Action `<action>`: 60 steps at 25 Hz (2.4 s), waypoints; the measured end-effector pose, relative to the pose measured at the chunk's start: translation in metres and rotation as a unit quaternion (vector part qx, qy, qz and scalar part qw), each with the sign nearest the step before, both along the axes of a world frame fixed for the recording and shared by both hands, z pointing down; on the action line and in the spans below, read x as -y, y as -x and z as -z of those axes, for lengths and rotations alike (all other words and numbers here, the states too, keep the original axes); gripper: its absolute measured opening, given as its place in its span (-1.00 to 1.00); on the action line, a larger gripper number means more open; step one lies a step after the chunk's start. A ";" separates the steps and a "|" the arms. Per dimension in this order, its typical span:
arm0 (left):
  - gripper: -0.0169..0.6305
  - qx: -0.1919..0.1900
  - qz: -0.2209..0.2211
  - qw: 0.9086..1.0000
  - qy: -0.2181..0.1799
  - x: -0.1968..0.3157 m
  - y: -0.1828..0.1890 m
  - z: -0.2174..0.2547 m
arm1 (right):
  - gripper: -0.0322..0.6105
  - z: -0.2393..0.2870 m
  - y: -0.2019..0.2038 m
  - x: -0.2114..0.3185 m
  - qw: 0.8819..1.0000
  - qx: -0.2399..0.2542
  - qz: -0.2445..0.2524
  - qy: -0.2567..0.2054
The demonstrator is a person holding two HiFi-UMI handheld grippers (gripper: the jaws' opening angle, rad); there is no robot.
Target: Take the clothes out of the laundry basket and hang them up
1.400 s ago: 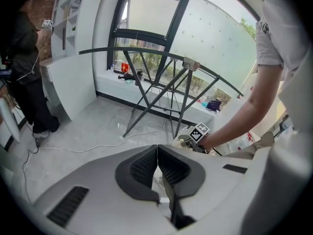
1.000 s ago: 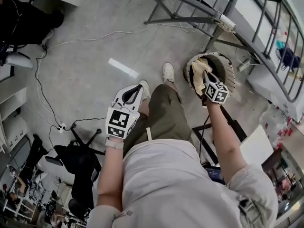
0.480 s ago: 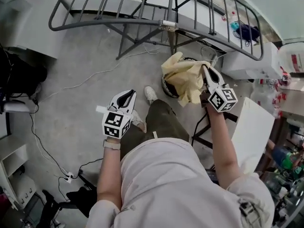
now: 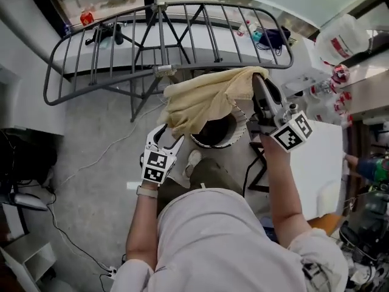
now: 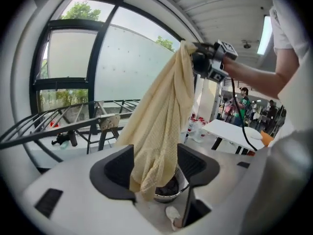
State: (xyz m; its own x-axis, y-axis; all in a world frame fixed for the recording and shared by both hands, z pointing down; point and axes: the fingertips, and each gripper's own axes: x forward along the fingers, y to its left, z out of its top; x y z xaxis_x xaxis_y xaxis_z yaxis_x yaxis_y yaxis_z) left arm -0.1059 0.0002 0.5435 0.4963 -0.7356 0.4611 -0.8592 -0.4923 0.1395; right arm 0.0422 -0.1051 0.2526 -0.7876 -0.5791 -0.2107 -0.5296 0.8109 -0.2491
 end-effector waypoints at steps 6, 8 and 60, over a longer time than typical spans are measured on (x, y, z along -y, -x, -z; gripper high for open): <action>-0.09 0.055 -0.035 0.998 0.006 0.070 -0.061 -0.017 | -0.85 0.066 -0.037 0.018 0.997 0.070 0.018 -0.034; -0.83 0.054 -0.026 0.998 0.006 0.091 -0.076 -0.019 | -0.85 0.069 -0.060 0.031 0.997 0.069 0.004 -0.038; -0.90 0.033 0.104 0.990 -0.094 0.623 0.089 0.136 | -0.85 -0.059 -0.101 0.564 0.947 -0.092 -0.281 0.129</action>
State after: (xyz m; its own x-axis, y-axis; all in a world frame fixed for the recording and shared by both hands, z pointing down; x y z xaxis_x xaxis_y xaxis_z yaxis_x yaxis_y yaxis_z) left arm -0.1950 -0.6232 0.4078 0.2979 -0.8948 0.3325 -0.9489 -0.3155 0.0013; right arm 0.1434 -0.6695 0.3120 -0.3504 -0.9307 0.1049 -0.9124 0.3138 -0.2629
